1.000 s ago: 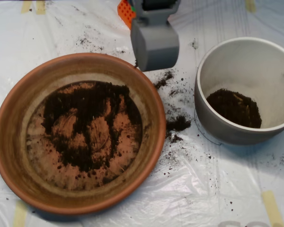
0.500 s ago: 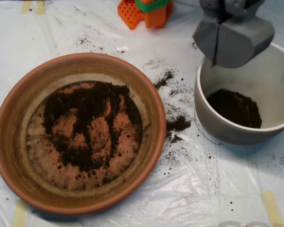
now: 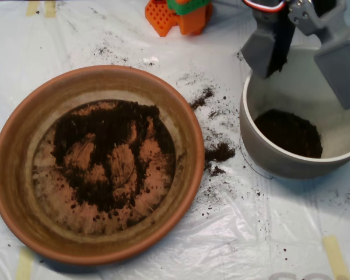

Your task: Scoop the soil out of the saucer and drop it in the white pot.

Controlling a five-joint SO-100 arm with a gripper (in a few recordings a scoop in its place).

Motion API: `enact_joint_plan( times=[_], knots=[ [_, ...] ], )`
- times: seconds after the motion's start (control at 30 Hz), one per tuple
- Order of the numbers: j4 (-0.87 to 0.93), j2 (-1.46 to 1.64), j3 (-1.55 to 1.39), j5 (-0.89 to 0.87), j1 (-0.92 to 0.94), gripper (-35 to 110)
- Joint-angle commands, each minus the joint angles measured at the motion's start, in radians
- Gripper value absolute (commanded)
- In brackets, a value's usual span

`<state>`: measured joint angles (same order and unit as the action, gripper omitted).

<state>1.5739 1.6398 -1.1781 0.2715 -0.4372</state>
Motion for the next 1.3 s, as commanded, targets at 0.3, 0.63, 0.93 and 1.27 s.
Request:
enact_joint_plan(
  times=[0.3,0.63,0.93,1.27],
  knots=[
    [0.017,0.133,0.115,-0.112,0.255,45],
    [-0.224,0.328,-0.318,-0.104,0.618,46],
    [-0.511,0.407,-0.788,-0.035,0.802,48],
    [-0.543,0.196,-0.828,0.044,0.907,61]
  ],
)
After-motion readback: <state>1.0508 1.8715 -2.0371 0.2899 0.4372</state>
